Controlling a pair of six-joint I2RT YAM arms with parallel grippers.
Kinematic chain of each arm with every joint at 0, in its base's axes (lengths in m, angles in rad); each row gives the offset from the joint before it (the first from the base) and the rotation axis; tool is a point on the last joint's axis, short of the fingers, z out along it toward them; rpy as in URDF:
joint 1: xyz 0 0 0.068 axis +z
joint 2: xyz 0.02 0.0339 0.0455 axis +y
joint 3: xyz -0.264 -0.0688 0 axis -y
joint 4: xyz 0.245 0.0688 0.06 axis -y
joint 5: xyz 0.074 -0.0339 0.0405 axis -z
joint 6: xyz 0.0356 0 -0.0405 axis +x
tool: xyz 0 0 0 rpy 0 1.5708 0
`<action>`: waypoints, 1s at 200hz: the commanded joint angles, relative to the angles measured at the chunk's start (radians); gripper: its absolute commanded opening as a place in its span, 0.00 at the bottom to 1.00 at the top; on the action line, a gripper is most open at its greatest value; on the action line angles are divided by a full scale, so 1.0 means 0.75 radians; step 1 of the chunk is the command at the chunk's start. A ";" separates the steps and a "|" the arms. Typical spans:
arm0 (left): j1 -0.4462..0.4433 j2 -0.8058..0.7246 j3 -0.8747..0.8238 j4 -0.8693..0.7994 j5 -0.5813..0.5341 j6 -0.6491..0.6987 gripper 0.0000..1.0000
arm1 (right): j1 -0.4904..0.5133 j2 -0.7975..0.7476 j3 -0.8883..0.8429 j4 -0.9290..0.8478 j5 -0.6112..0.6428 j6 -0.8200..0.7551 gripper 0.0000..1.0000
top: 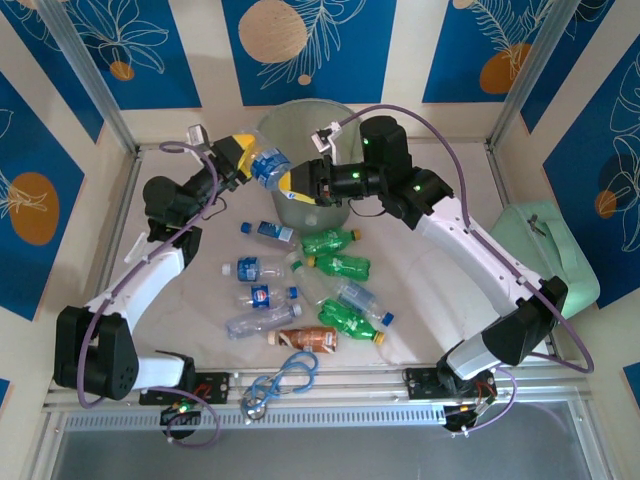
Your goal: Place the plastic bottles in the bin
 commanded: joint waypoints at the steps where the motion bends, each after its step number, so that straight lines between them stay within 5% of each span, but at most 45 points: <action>1: -0.011 -0.038 0.060 -0.128 0.031 0.096 0.59 | 0.003 0.006 0.024 -0.010 -0.018 -0.038 0.22; 29: -0.011 -0.104 0.085 -0.379 -0.003 0.253 1.00 | 0.000 0.019 0.109 -0.128 0.049 -0.111 0.15; 60: -0.007 -0.197 0.194 -0.865 -0.109 0.554 1.00 | -0.029 0.070 0.257 -0.326 0.167 -0.226 0.15; 98: -0.003 -0.277 0.337 -1.533 -0.429 0.875 1.00 | -0.110 0.178 0.441 -0.487 0.280 -0.339 0.15; 148: 0.000 -0.316 0.306 -1.688 -0.484 0.917 1.00 | -0.220 0.449 0.775 -0.675 0.325 -0.443 0.16; 200: 0.000 -0.318 0.273 -1.841 -0.548 0.941 0.86 | -0.232 0.772 1.185 -0.986 0.459 -0.518 0.14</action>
